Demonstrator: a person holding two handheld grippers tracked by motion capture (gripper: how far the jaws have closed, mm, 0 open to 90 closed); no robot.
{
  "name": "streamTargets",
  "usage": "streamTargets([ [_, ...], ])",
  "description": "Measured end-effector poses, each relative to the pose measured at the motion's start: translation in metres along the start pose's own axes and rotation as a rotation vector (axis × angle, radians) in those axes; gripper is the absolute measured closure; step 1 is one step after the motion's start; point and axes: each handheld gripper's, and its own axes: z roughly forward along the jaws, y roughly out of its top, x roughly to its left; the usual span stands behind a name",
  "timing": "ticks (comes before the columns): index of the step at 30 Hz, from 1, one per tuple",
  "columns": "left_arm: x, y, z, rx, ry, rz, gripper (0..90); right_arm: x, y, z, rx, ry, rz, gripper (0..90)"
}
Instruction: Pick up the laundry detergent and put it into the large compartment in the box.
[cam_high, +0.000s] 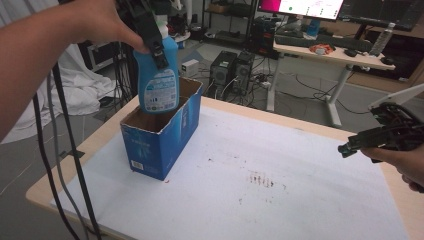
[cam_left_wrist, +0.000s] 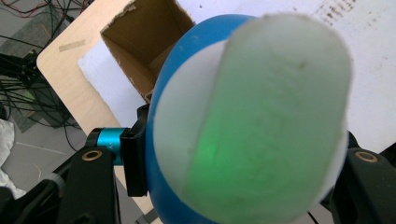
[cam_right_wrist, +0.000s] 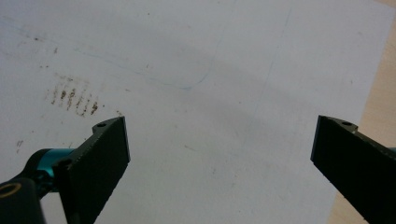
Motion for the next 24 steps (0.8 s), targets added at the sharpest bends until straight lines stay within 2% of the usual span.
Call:
streamTargets([
  [9, 0.006, -0.011, 0.012, -0.007, -0.022, -0.014, 36.8, 0.000, 0.000, -0.001, 0.003, -0.003, 0.002, 3.6],
  [24, 0.005, -0.026, 0.056, 0.022, -0.063, -0.005, 36.8, 0.003, -0.001, -0.004, -0.005, 0.002, -0.008, 3.6],
])
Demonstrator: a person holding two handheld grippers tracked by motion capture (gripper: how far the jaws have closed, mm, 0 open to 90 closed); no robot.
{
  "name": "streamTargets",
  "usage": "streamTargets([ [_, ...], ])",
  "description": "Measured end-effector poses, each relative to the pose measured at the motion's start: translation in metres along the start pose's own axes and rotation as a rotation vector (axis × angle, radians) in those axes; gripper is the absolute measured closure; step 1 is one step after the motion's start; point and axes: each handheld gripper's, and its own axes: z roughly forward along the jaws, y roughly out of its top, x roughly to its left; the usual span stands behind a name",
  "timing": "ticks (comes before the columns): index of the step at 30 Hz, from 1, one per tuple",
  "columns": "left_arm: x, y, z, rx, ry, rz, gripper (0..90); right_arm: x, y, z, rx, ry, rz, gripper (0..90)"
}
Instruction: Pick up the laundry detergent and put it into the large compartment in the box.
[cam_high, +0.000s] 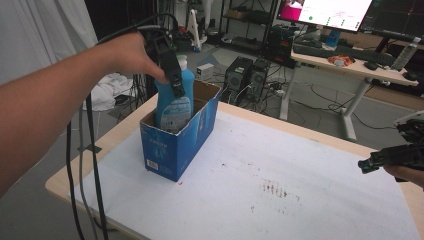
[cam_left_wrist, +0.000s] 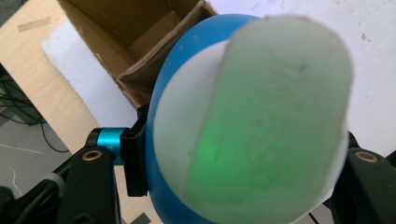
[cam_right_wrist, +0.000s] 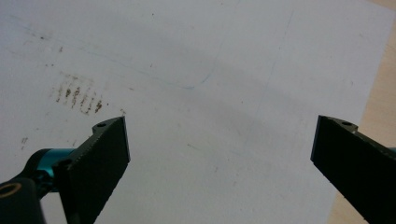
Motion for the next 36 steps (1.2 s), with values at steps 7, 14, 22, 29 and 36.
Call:
streamTargets([
  [7, 0.000, -0.006, 0.015, -0.001, -0.010, 0.004, 36.8, 0.001, 0.000, 0.001, -0.001, 0.001, 0.000, 3.6],
  [14, 0.000, -0.011, 0.030, 0.010, -0.026, 0.025, 36.8, 0.003, 0.001, 0.002, 0.002, -0.001, -0.010, 3.6],
  [22, 0.000, -0.017, 0.048, 0.009, -0.033, 0.034, 36.8, 0.004, 0.001, 0.003, 0.007, -0.003, -0.011, 3.6],
  [29, -0.001, -0.020, 0.061, 0.020, -0.036, 0.041, 36.8, 0.005, 0.001, 0.005, 0.010, -0.001, -0.015, 3.6],
  [36, -0.003, -0.022, 0.073, 0.032, -0.039, 0.056, 36.8, 0.006, 0.001, 0.005, 0.012, 0.000, -0.018, 3.6],
])
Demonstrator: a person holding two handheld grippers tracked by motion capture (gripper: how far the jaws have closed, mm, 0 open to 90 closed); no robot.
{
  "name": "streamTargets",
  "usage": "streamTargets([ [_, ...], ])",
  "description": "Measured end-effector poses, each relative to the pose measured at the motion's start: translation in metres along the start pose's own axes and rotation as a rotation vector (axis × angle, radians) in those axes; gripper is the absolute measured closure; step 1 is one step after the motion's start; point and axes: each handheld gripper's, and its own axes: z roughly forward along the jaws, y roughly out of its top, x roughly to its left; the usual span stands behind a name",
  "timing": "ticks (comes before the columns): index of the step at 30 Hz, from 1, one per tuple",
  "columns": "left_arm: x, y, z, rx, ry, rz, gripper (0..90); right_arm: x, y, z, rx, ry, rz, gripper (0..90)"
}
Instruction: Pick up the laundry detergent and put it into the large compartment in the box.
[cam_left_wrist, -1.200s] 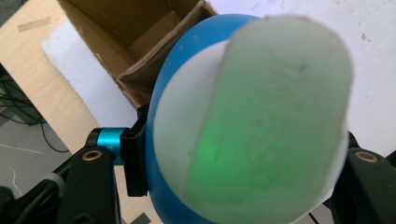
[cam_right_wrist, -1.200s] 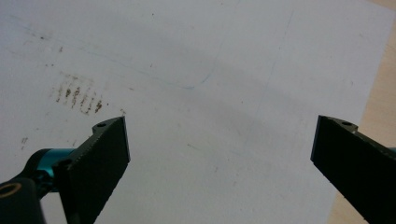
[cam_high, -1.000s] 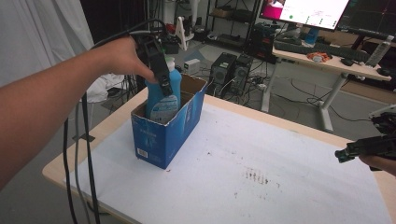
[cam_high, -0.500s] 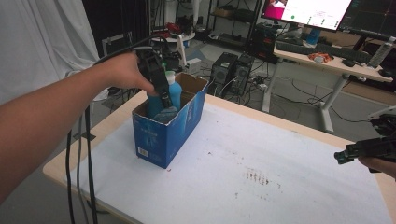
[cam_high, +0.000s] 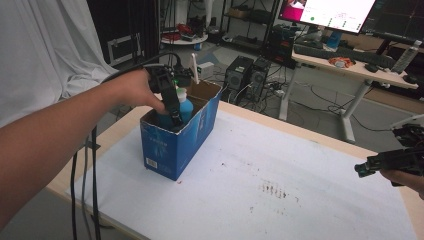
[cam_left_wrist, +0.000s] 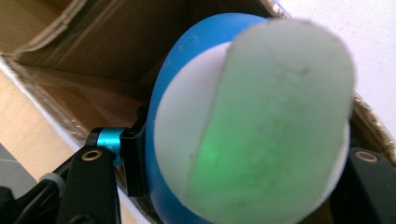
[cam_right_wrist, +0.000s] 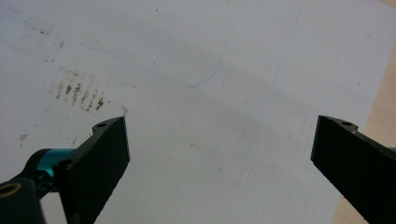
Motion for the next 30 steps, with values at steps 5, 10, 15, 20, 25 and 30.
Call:
streamTargets([
  [5, 0.000, 0.000, 0.005, 0.004, 0.001, 0.009, 36.7, 0.000, -0.001, 0.001, 0.001, 0.000, 0.004, 3.6],
  [10, -0.001, -0.001, 0.011, 0.009, -0.001, 0.010, 36.8, -0.001, -0.001, 0.002, 0.002, 0.001, 0.005, 3.6],
  [15, -0.001, -0.002, 0.016, 0.007, -0.002, 0.014, 36.8, 0.000, -0.001, 0.003, 0.006, 0.000, 0.003, 3.6],
  [20, 0.000, -0.004, 0.016, 0.002, -0.009, 0.014, 36.7, 0.001, 0.000, 0.005, 0.013, 0.001, 0.003, 3.6],
  [25, 0.000, -0.004, 0.017, 0.006, -0.009, 0.017, 36.7, 0.002, 0.000, 0.006, 0.012, 0.002, 0.003, 3.6],
  [30, -0.001, -0.002, 0.017, 0.026, -0.015, 0.032, 36.2, 0.003, 0.000, 0.007, 0.012, 0.002, -0.002, 3.6],
])
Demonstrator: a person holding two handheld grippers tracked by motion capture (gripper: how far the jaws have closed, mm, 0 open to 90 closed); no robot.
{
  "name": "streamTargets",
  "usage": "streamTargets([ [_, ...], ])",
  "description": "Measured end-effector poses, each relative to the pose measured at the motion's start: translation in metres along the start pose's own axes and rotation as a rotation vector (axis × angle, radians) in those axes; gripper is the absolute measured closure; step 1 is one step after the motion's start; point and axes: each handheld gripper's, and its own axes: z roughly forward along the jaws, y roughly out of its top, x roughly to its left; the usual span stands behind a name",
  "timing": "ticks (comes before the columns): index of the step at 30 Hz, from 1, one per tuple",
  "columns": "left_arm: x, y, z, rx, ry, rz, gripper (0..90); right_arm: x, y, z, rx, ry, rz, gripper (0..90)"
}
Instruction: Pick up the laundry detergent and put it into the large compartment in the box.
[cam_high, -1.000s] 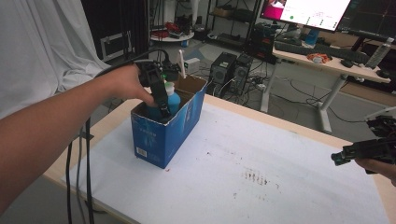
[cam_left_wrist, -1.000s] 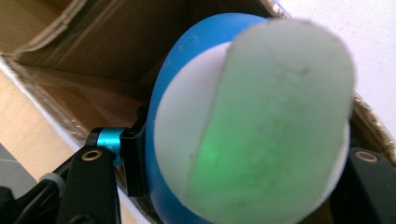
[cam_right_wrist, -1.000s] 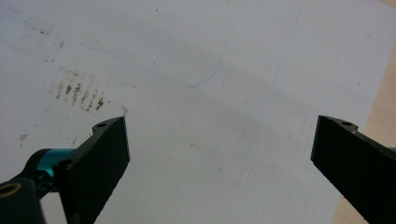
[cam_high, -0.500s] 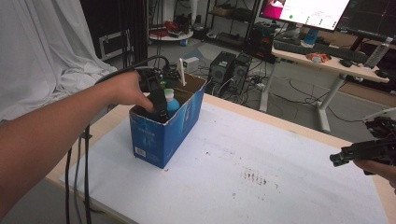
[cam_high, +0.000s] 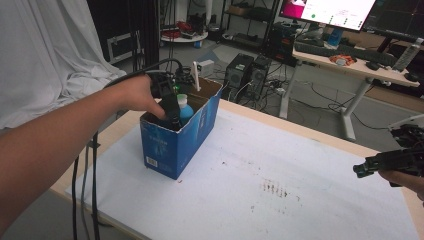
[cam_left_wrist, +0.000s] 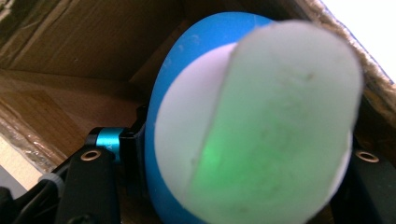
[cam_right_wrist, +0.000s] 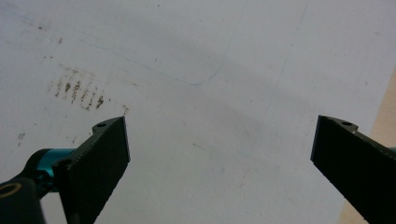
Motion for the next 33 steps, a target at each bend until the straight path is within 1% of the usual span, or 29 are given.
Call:
streamTargets([
  [4, 0.000, 0.002, 0.000, 0.008, 0.000, 0.006, 36.1, 0.000, 0.000, 0.000, 0.002, 0.001, 0.000, 3.6],
  [5, -0.001, 0.001, 0.001, 0.001, 0.000, -0.001, 36.0, 0.000, 0.000, 0.000, 0.001, 0.002, -0.004, 3.6],
  [9, 0.001, 0.000, 0.000, -0.005, -0.005, 0.001, 35.7, 0.000, 0.000, 0.001, 0.002, 0.002, -0.004, 3.6],
  [10, 0.001, 0.000, 0.001, -0.005, -0.011, -0.002, 34.9, 0.000, 0.000, 0.001, 0.000, 0.004, -0.001, 3.6],
  [12, 0.001, 0.000, 0.001, 0.000, -0.015, 0.005, 30.4, 0.000, 0.000, 0.002, 0.003, 0.007, 0.001, 3.6],
  [14, 0.001, 0.000, 0.001, 0.001, -0.023, 0.010, 28.7, -0.001, 0.000, 0.002, 0.003, 0.005, -0.002, 3.6],
  [15, 0.001, 0.000, 0.000, 0.003, -0.024, 0.013, 27.6, 0.000, 0.000, 0.002, 0.003, 0.006, 0.004, 3.6],
  [17, 0.001, 0.001, -0.002, 0.002, -0.021, 0.021, 26.7, -0.001, 0.000, 0.002, 0.002, 0.007, -0.001, 3.6],
  [21, 0.001, 0.002, -0.009, -0.007, -0.009, 0.028, 25.5, -0.001, 0.000, 0.002, -0.002, 0.009, -0.002, 3.6],
  [25, 0.000, 0.003, -0.013, -0.004, -0.011, 0.016, 22.0, -0.001, 0.000, 0.001, -0.005, 0.011, 0.000, 3.6],
  [26, 0.000, 0.003, -0.014, 0.008, -0.023, 0.025, 22.0, 0.000, 0.000, 0.001, -0.001, 0.014, 0.007, 3.6],
  [27, 0.001, 0.003, -0.016, 0.013, -0.023, 0.030, 22.0, 0.000, 0.000, 0.001, -0.004, 0.010, 0.004, 3.6],
  [28, 0.001, 0.003, -0.017, 0.007, -0.017, 0.028, 22.0, 0.000, 0.000, 0.000, -0.004, 0.012, 0.006, 3.6],
  [33, 0.001, 0.006, -0.032, 0.006, -0.008, 0.037, 22.0, -0.001, -0.001, 0.000, -0.003, 0.011, 0.004, 3.6],
])
